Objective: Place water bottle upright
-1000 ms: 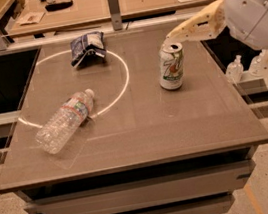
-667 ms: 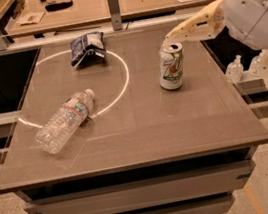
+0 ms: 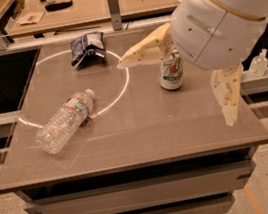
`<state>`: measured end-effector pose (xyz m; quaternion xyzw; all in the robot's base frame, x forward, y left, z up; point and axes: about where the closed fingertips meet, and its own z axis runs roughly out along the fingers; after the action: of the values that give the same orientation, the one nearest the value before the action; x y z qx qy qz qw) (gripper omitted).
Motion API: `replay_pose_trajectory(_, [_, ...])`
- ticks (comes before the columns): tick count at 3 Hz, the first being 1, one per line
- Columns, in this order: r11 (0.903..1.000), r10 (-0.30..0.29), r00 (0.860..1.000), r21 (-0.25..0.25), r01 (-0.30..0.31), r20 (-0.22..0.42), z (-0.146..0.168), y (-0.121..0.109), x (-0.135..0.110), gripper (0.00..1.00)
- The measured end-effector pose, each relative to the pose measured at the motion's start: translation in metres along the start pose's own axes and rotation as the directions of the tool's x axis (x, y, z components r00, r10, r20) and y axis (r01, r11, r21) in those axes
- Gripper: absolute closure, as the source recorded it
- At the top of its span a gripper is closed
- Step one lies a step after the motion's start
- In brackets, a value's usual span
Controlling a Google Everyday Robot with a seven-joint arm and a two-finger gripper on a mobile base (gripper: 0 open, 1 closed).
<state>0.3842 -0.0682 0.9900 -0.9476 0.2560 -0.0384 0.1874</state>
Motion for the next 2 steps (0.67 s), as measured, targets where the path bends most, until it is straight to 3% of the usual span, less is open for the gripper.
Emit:
replay_pose_trajectory(1, [0.9945,-0.104,0.993,0.004,0.104,0.058,0.031,-0.025,-0.022,0.0])
replay_pose_trajectory(2, [0.9891,-0.146,0.985,-0.009,0.147,0.088,0.064,-0.046,-0.029,0.0])
